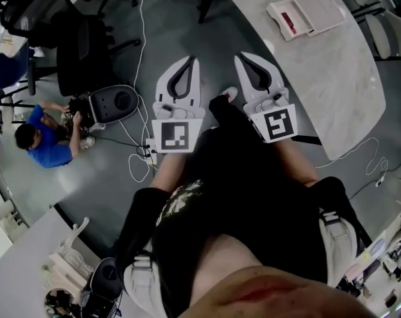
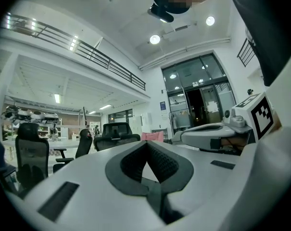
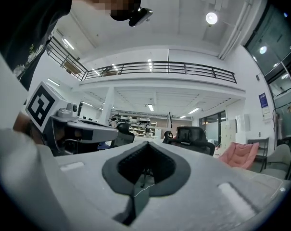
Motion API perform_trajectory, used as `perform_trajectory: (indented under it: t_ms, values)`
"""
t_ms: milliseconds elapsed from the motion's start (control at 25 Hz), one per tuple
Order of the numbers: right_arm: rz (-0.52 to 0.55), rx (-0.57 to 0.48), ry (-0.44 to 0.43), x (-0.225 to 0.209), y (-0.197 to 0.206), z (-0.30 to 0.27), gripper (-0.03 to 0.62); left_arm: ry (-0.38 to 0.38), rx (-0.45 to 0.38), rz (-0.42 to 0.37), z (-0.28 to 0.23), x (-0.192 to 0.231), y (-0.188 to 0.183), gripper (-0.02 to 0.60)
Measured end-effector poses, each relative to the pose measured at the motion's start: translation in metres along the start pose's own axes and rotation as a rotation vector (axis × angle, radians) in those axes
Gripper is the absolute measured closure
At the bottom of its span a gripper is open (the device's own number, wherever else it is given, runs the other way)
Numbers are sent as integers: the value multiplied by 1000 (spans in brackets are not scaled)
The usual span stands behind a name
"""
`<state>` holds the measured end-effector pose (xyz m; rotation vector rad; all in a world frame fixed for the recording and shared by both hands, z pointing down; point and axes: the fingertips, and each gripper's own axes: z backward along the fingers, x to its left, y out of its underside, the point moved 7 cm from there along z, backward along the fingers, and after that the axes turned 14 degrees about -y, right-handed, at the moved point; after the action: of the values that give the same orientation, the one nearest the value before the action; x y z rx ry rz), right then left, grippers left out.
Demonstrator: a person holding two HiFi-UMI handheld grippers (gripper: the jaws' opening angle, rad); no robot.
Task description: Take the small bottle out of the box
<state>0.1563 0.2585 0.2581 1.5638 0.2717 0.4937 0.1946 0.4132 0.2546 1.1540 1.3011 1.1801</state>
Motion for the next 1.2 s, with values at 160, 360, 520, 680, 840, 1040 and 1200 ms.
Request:
perform_trajectory:
  t_ms: [160, 360, 520, 680, 840, 1040, 1200]
  values:
    - [-1, 1, 48, -39, 1, -19, 599, 53, -4, -13, -53, 5, -6, 569]
    - [-22, 19, 137, -101, 15, -20, 599, 150, -16, -46, -126, -16, -11, 569]
    - [-46, 24, 216, -150, 28, -11, 599, 238, -3, -60, -178, -43, -13, 569]
    - [-31, 26, 290, -184, 34, -5, 599, 314, -10, -67, -217, -61, -16, 569]
    - [-18, 31, 381, -205, 38, 16, 599, 410, -2, -93, -244, -86, -11, 569]
    - [-42, 70, 547, -220, 54, 60, 599, 578, 12, -86, -273, -130, 3, 569]
    - [-63, 109, 663, -228, 66, 90, 599, 729, 25, -120, -292, -167, 12, 569]
